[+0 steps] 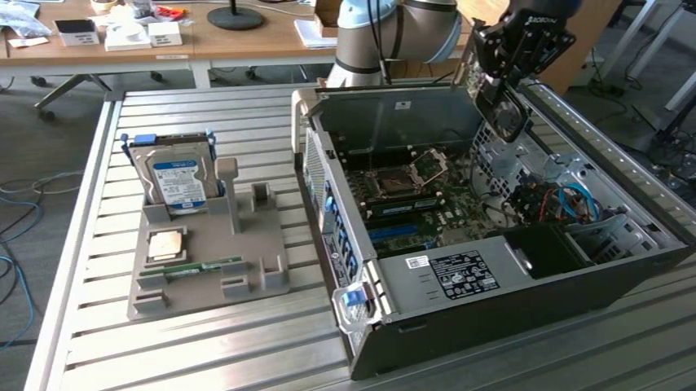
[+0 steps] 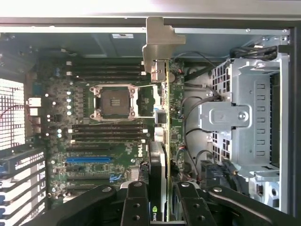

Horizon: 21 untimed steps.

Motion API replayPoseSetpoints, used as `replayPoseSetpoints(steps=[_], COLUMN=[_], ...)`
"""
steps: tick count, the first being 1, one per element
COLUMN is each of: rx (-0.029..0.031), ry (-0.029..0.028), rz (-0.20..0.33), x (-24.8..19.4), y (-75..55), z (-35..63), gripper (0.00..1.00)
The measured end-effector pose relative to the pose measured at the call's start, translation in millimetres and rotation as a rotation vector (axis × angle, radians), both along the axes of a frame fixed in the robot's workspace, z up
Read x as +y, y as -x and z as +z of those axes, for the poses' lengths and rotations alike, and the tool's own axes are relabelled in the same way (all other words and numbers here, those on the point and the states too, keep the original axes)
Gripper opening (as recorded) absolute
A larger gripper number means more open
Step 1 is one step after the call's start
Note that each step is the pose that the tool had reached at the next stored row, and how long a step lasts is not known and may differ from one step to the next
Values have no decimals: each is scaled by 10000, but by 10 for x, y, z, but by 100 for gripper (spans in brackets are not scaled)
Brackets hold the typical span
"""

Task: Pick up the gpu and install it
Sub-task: 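Pick up the gpu and move the gpu toward the slot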

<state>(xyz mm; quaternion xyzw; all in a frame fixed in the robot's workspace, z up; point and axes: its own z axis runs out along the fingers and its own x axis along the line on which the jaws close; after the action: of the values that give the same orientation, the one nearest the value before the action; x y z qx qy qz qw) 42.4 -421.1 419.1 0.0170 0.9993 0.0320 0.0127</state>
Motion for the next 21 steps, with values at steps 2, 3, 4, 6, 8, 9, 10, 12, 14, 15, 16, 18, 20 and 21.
replayPoseSetpoints(steps=[2,3,4,6,8,9,10,12,14,15,16,18,20,21], rx=[0,0,0,0,1,0,0,0,0,0,0,0,0,0], ry=[1,1,1,1,1,1,0,0,0,0,0,2,0,1], rz=[2,1,1,1,1,1,1,1,3,2,1,0,1,1], x=[0,0,0,0,0,0,0,0,1,1,1,-6,-18,-28], y=[-51,-76,-102,-155,-204,-228,-251,-300,-323,-323,-323,-324,-326,-326], z=[0,0,0,0,0,-1,-1,-1,-2,-2,-2,0,-1,-1], gripper=[27,27,27,27,27,27,27,27,27,27,27,27,27,27])
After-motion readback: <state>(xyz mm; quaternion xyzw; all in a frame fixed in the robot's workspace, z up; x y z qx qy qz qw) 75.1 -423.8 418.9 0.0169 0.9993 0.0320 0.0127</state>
